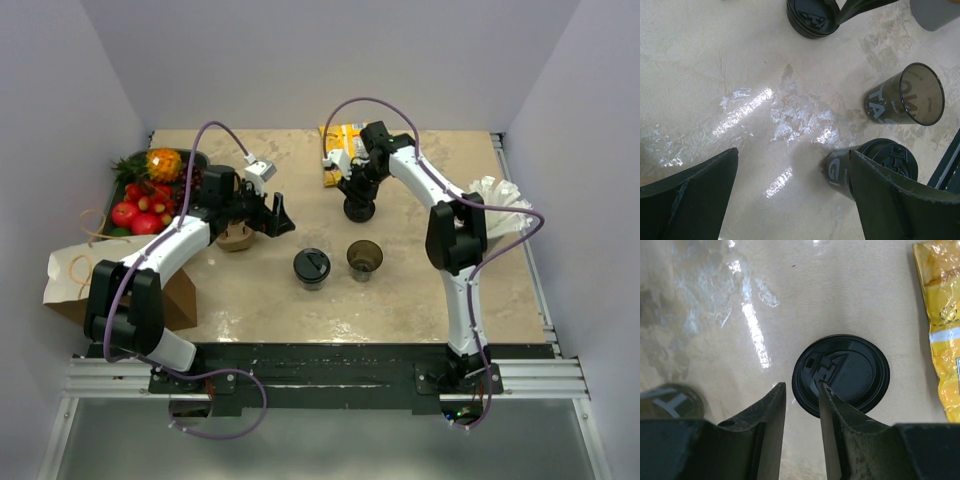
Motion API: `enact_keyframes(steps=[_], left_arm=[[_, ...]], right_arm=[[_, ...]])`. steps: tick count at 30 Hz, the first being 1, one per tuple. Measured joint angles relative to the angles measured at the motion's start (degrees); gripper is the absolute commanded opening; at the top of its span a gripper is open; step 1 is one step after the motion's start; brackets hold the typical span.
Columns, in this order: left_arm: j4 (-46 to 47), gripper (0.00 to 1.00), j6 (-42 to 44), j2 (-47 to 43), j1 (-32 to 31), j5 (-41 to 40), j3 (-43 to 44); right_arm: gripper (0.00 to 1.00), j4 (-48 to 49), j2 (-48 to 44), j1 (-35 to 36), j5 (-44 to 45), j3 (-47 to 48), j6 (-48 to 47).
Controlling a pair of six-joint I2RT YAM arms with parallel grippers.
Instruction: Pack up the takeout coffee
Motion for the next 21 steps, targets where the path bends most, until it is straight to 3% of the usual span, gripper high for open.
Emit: enact_keyframes(steps=[5, 10, 21], left_arm=[[-0.17, 0.96, 0.00, 0.02, 0.00, 0.00, -0.02], [-0.13, 0.96, 0.00, 0.02, 0.22, 0.00, -0.02], [-0.11, 0.96, -0.02, 0.55, 0.42, -0.13, -0.02]], right_arm=[[0.29, 3.96, 1.03, 0.66, 0.37, 0.79, 12.61], [0.32, 4.35, 5.92, 1.07, 1.60, 6.36, 21.97], [0.26, 4.61, 7.96, 1.07, 5.16, 6.64, 30.38]])
